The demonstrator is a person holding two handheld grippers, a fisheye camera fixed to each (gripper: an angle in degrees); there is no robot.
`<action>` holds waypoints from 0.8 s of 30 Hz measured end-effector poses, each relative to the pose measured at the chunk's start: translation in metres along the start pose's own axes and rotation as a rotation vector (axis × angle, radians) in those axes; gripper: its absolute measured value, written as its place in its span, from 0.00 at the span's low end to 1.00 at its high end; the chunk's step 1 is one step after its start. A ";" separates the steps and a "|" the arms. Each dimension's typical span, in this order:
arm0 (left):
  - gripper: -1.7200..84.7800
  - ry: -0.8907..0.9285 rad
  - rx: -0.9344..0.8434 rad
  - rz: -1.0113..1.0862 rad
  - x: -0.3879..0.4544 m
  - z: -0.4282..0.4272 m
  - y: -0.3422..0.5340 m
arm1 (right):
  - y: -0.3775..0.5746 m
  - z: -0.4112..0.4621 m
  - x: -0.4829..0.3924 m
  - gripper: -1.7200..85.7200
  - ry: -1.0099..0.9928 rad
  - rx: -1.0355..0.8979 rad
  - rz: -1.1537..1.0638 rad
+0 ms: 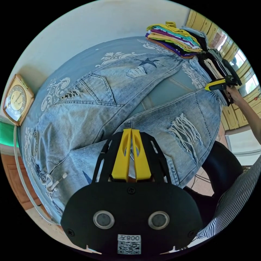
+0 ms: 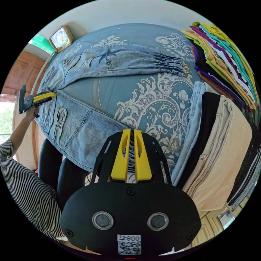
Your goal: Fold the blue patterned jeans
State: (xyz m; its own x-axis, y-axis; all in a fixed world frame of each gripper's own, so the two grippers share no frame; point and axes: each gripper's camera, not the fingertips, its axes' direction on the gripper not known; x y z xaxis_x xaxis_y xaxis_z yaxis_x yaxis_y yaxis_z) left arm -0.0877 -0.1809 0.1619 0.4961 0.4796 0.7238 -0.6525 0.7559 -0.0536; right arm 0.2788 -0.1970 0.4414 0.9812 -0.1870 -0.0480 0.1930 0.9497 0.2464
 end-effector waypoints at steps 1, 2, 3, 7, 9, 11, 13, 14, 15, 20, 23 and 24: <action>0.02 0.011 0.018 -0.013 0.000 -0.004 0.004 | 0.003 -0.003 0.001 0.06 -0.011 0.020 0.013; 0.02 0.030 0.045 -0.036 -0.001 -0.010 0.014 | 0.008 -0.008 0.004 0.06 -0.030 0.051 0.044; 0.03 0.036 0.065 -0.056 -0.001 -0.015 0.024 | 0.014 -0.013 0.006 0.06 -0.044 0.084 0.072; 0.02 0.009 -0.011 -0.075 0.003 -0.002 0.050 | 0.027 -0.025 -0.003 0.04 -0.008 0.192 0.112; 0.02 0.006 -0.050 -0.089 0.000 0.009 0.063 | 0.025 -0.017 -0.018 0.03 -0.065 0.197 0.076; 0.02 0.025 -0.034 -0.121 -0.004 0.000 0.070 | 0.017 -0.001 -0.033 0.03 -0.063 0.123 0.025; 0.02 0.009 0.037 -0.145 -0.007 -0.017 0.082 | 0.012 0.011 -0.048 0.02 -0.032 0.076 -0.008; 0.02 -0.011 0.061 -0.169 -0.010 -0.026 0.092 | 0.011 0.011 -0.062 0.02 -0.024 0.097 -0.048; 0.02 -0.030 0.065 -0.203 -0.014 -0.030 0.103 | 0.009 0.013 -0.078 0.02 -0.027 0.105 -0.094; 0.02 0.012 -0.059 -0.369 -0.041 -0.007 0.150 | 0.000 0.050 -0.147 0.02 -0.128 -0.010 -0.305; 0.02 0.063 -0.037 -0.426 -0.057 -0.019 0.164 | -0.002 0.066 -0.171 0.02 -0.032 -0.015 -0.377; 0.02 0.043 0.011 -0.430 -0.059 -0.031 0.172 | -0.007 0.065 -0.173 0.02 -0.046 -0.034 -0.356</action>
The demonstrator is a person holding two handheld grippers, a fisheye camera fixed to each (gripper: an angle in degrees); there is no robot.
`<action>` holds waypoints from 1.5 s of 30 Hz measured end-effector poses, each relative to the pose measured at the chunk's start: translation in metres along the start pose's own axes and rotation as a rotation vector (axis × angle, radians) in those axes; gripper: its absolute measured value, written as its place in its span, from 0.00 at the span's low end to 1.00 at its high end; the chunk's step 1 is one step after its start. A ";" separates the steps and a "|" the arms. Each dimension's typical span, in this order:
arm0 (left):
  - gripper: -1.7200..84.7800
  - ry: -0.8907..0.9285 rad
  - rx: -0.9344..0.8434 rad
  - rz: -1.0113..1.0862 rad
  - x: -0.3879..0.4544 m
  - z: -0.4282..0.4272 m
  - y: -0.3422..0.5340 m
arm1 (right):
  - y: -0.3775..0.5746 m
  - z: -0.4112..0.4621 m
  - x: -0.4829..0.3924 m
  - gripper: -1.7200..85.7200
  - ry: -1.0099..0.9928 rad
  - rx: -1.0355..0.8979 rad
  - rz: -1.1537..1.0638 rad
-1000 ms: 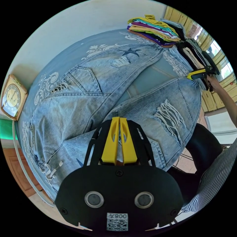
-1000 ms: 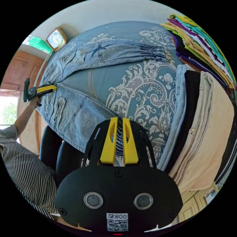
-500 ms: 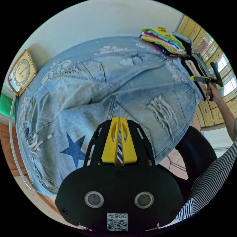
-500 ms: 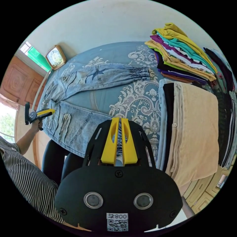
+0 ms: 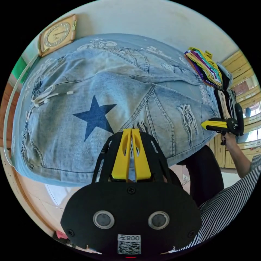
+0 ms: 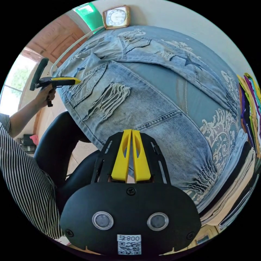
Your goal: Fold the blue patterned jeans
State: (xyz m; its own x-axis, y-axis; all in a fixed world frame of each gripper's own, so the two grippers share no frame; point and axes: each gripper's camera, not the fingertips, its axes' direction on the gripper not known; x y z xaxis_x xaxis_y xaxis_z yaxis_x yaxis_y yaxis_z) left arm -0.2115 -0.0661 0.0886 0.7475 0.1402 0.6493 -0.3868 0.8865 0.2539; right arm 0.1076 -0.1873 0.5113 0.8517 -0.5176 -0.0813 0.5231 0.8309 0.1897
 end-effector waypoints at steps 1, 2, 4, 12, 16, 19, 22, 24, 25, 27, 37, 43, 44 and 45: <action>0.02 -0.009 0.019 -0.001 -0.003 -0.006 0.003 | -0.002 -0.001 -0.002 0.02 -0.017 -0.006 -0.006; 0.02 -0.039 0.036 -0.007 -0.009 -0.015 0.009 | -0.006 -0.005 -0.008 0.02 -0.044 0.002 -0.032; 0.02 -0.096 0.039 -0.023 -0.019 -0.021 0.019 | -0.013 -0.008 -0.025 0.02 -0.039 0.034 -0.079; 0.02 -0.161 -0.054 -0.021 -0.054 -0.009 0.029 | -0.052 0.034 -0.081 0.02 0.122 -0.026 -0.239; 0.02 -0.045 0.040 -0.042 -0.079 -0.030 0.021 | -0.069 0.037 -0.073 0.02 0.057 -0.033 -0.189; 0.03 -0.031 0.169 -0.062 -0.110 -0.056 0.007 | -0.087 0.039 -0.061 0.02 -0.043 -0.054 -0.135; 0.03 -0.103 0.238 -0.057 -0.146 -0.077 -0.020 | -0.104 0.035 -0.049 0.02 -0.142 -0.024 -0.101; 0.04 -0.116 0.278 -0.079 -0.183 -0.089 -0.048 | -0.121 0.028 -0.039 0.02 -0.188 0.028 -0.073; 0.04 -0.114 0.280 -0.091 -0.193 -0.090 -0.056 | -0.125 0.027 -0.037 0.02 -0.203 0.041 -0.065; 0.05 -0.119 0.255 -0.117 -0.229 -0.092 -0.090 | -0.147 0.024 -0.026 0.02 -0.264 0.088 -0.054; 0.10 -0.172 0.121 -0.168 -0.327 -0.088 -0.215 | -0.288 0.028 -0.008 0.07 -0.277 0.203 -0.144; 0.13 -0.300 -0.020 -0.075 -0.352 -0.074 -0.279 | -0.394 0.026 -0.015 0.10 -0.158 0.264 -0.241; 0.13 -0.319 -0.051 -0.063 -0.357 -0.070 -0.290 | -0.415 0.026 -0.017 0.10 -0.126 0.267 -0.249; 0.14 -0.337 -0.093 -0.043 -0.360 -0.063 -0.300 | -0.434 0.027 -0.020 0.10 -0.105 0.265 -0.259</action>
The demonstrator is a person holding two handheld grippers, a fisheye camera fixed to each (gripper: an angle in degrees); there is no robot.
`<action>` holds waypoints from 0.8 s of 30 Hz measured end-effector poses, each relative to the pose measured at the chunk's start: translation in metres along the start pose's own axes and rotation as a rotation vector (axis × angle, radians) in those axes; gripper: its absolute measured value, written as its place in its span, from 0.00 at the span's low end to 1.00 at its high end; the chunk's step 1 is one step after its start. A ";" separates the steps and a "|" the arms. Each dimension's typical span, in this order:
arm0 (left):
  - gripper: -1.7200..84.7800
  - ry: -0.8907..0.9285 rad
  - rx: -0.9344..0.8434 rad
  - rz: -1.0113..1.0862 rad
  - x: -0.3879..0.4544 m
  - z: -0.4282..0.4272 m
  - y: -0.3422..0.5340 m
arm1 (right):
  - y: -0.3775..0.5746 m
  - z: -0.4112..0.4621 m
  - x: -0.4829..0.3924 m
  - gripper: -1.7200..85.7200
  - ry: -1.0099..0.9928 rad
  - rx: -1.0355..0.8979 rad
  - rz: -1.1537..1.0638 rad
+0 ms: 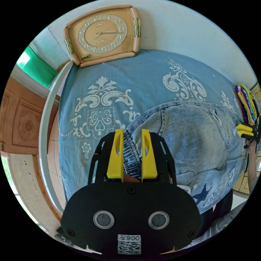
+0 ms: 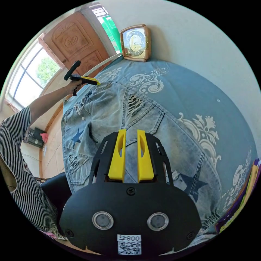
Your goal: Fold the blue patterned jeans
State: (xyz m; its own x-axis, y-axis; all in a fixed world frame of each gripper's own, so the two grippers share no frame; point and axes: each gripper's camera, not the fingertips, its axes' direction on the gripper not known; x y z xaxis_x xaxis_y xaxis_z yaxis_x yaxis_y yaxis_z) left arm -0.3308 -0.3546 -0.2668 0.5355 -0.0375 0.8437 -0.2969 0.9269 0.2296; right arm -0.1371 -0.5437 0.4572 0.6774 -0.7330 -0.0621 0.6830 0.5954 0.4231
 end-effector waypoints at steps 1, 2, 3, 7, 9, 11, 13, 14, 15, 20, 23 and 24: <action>0.14 -0.009 -0.024 0.011 0.000 0.004 -0.005 | -0.009 0.003 0.002 0.10 0.008 -0.004 -0.005; 0.15 -0.011 -0.059 0.026 -0.001 0.010 -0.014 | -0.026 0.010 0.004 0.10 0.022 -0.011 -0.015; 0.16 0.001 -0.042 0.043 -0.003 0.009 -0.020 | -0.042 0.017 0.007 0.10 0.044 -0.018 -0.022; 0.15 0.047 -0.062 0.070 -0.014 0.008 -0.037 | -0.083 0.041 0.009 0.11 0.108 -0.049 -0.059; 0.15 0.042 -0.070 0.097 -0.016 0.007 -0.047 | -0.105 0.062 0.009 0.12 0.152 -0.104 -0.081; 0.14 0.025 -0.070 0.132 -0.015 0.005 -0.053 | -0.119 0.079 0.009 0.12 0.169 -0.158 -0.091; 0.13 0.009 -0.075 0.152 -0.015 0.003 -0.058 | -0.128 0.095 0.011 0.12 0.180 -0.216 -0.091; 0.13 -0.003 -0.075 0.170 -0.014 0.002 -0.061 | -0.133 0.102 0.010 0.12 0.176 -0.223 -0.095; 0.12 -0.015 -0.076 0.188 -0.013 0.002 -0.064 | -0.137 0.105 0.010 0.12 0.167 -0.221 -0.094; 0.11 -0.060 -0.099 0.228 -0.010 -0.003 -0.072 | -0.151 0.119 0.001 0.12 0.170 -0.231 -0.110; 0.11 -0.078 -0.109 0.252 -0.010 -0.005 -0.076 | -0.159 0.127 -0.004 0.12 0.171 -0.241 -0.107; 0.11 -0.087 -0.120 0.257 -0.011 -0.005 -0.078 | -0.161 0.131 -0.007 0.12 0.171 -0.245 -0.110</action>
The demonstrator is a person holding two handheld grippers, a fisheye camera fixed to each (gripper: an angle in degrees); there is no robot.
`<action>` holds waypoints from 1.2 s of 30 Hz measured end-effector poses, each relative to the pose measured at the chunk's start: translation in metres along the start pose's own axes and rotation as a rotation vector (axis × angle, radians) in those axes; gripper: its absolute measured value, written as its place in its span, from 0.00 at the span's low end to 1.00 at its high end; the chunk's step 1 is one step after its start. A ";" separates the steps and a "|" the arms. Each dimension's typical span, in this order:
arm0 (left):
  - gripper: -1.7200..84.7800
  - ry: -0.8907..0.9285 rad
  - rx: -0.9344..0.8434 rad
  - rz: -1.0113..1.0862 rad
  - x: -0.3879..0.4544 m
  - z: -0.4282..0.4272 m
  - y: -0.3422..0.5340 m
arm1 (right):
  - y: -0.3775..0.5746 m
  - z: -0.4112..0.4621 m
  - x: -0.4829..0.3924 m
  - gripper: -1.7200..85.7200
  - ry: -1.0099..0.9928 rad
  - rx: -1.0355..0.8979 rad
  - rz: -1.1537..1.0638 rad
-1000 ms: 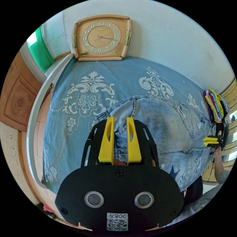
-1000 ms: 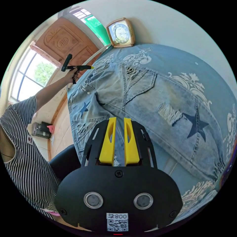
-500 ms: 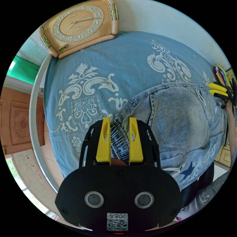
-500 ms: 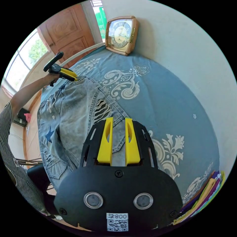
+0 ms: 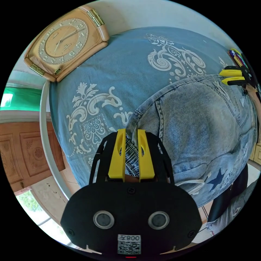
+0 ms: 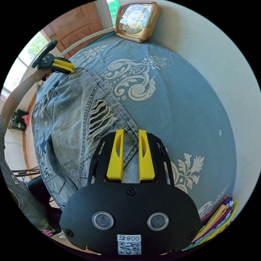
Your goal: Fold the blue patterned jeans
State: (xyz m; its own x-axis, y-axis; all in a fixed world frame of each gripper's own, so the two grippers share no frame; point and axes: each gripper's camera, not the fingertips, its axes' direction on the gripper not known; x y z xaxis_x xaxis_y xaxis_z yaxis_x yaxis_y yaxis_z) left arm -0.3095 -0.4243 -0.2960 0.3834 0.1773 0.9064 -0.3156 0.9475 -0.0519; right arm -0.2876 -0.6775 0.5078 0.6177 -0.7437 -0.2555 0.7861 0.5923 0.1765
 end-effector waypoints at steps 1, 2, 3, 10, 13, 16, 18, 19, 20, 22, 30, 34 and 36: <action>0.11 0.000 -0.007 0.002 0.000 0.000 0.000 | -0.002 0.001 -0.001 0.12 0.000 -0.002 -0.002; 0.11 0.004 -0.013 0.009 0.000 0.001 0.000 | -0.004 0.003 -0.004 0.12 0.000 -0.004 -0.005; 0.11 0.008 -0.017 0.015 -0.001 0.001 0.001 | -0.007 0.006 -0.006 0.12 -0.003 -0.004 -0.004; 0.06 0.124 -0.007 -0.064 -0.016 0.003 0.019 | -0.014 0.019 -0.019 0.11 -0.046 0.007 0.036; 0.05 0.088 0.028 -0.078 -0.012 -0.002 0.035 | -0.015 0.023 -0.031 0.08 -0.030 -0.007 0.045; 0.04 0.067 0.085 -0.103 -0.011 -0.014 0.058 | -0.013 0.025 -0.048 0.06 0.013 -0.013 0.037; 0.04 0.047 0.134 -0.109 -0.007 -0.026 0.079 | -0.008 0.020 -0.060 0.05 0.016 0.009 0.042; 0.04 0.041 0.143 -0.108 -0.005 -0.029 0.085 | -0.006 0.018 -0.062 0.05 0.012 0.017 0.046; 0.03 0.028 0.162 -0.108 -0.002 -0.034 0.096 | -0.001 0.013 -0.067 0.05 -0.001 0.037 0.058; 0.03 0.021 0.190 -0.111 0.003 -0.043 0.114 | 0.006 0.006 -0.074 0.04 -0.020 0.060 0.068; 0.03 0.003 0.256 -0.109 0.032 -0.073 0.211 | 0.062 -0.034 -0.149 0.04 -0.008 0.155 0.034; 0.03 0.004 0.278 -0.124 0.043 -0.083 0.260 | 0.094 -0.047 -0.197 0.04 0.002 0.189 0.005; 0.03 0.007 0.289 -0.136 0.051 -0.085 0.294 | 0.116 -0.054 -0.234 0.04 0.010 0.213 -0.020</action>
State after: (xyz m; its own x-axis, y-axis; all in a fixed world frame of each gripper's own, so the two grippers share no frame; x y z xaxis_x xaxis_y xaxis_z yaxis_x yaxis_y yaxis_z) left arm -0.3088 -0.1144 -0.3005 0.4443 0.0571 0.8941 -0.4943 0.8479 0.1915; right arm -0.3424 -0.4180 0.5371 0.6025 -0.7509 -0.2706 0.7854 0.4974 0.3683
